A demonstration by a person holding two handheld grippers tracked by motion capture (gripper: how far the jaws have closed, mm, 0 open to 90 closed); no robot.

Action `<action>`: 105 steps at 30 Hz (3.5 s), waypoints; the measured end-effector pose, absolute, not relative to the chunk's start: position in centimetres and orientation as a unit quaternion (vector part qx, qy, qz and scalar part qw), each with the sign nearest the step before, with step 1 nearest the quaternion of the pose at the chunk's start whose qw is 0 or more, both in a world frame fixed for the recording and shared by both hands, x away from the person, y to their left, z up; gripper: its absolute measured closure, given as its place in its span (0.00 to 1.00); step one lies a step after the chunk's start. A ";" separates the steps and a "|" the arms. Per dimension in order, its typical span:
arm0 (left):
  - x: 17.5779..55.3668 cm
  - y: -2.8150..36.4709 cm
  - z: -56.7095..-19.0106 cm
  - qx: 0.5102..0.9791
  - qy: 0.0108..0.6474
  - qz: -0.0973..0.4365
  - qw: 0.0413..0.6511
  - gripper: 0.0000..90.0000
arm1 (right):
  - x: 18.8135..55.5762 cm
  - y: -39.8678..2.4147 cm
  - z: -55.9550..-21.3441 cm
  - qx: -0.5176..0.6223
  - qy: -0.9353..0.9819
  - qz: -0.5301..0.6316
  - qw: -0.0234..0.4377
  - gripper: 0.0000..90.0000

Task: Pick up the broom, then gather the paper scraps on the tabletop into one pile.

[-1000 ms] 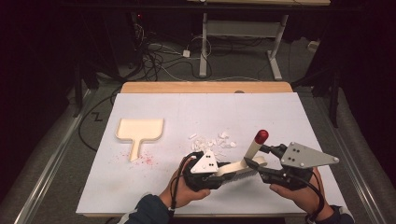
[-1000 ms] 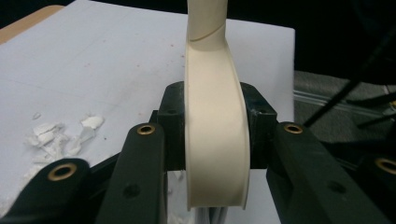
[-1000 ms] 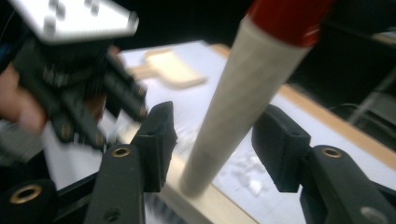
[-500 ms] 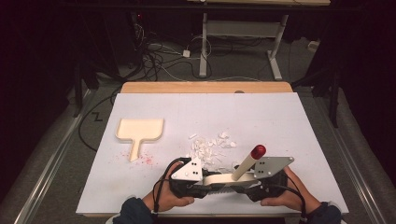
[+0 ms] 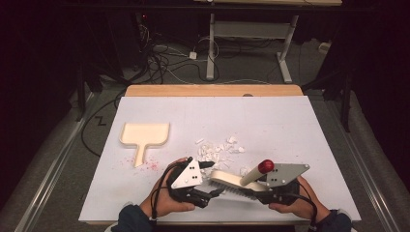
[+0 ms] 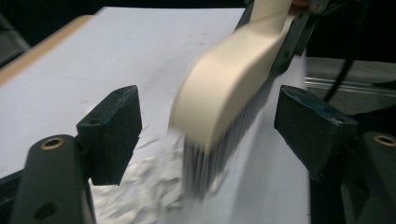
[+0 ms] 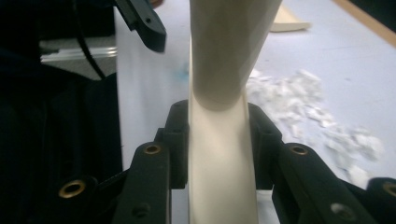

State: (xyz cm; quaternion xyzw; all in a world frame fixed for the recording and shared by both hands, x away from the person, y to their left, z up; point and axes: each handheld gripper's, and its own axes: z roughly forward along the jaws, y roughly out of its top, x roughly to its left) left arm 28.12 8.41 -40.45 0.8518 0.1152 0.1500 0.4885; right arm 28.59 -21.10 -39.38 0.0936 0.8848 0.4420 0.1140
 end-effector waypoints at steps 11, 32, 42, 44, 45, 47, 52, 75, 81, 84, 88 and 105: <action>26.8 14.8 -42.3 0.834 0.188 0.272 0.442 0.19 | 30.2 -23.3 -37.9 0.179 0.867 0.431 0.172 0.76; 24.1 20.6 -46.6 0.824 0.287 0.276 0.404 0.19 | 32.7 -26.8 -37.3 0.292 0.834 0.402 0.240 0.76; 24.3 20.7 -46.9 0.828 0.293 0.272 0.393 0.19 | 34.9 -27.9 -38.2 0.335 0.825 0.355 0.284 0.76; 24.4 20.7 -47.0 0.828 0.295 0.270 0.393 0.19 | 35.6 -28.0 -38.6 0.346 0.823 0.341 0.294 0.76; 24.4 20.7 -47.0 0.829 0.295 0.270 0.391 0.19 | 36.0 -27.9 -38.7 0.349 0.822 0.334 0.300 0.76; 24.5 20.7 -47.0 0.831 0.291 0.272 0.388 0.19 | 36.7 -27.8 -39.2 0.359 0.820 0.317 0.314 0.76; 24.4 20.6 -47.0 0.833 0.291 0.269 0.387 0.19 | 38.0 -26.6 -40.0 0.353 0.825 0.284 0.337 0.76; 24.4 20.6 -47.4 0.837 0.295 0.266 0.375 0.19 | 39.0 -15.6 -44.2 0.207 0.883 0.255 0.335 0.75; 24.2 20.7 -47.4 0.837 0.296 0.267 0.374 0.19 | 35.0 -15.3 -43.8 0.153 0.897 0.280 0.307 0.75; 24.2 20.6 -47.3 0.838 0.296 0.267 0.374 0.19 | 33.5 -15.6 -43.4 0.138 0.900 0.291 0.292 0.76; 24.2 20.5 -47.3 0.838 0.294 0.267 0.374 0.19 | 32.2 -16.1 -42.3 0.132 0.900 0.302 0.285 0.76; 24.4 20.3 -47.3 0.840 0.293 0.262 0.374 0.19 | 38.7 -15.7 -39.9 0.175 0.869 0.309 0.343 0.76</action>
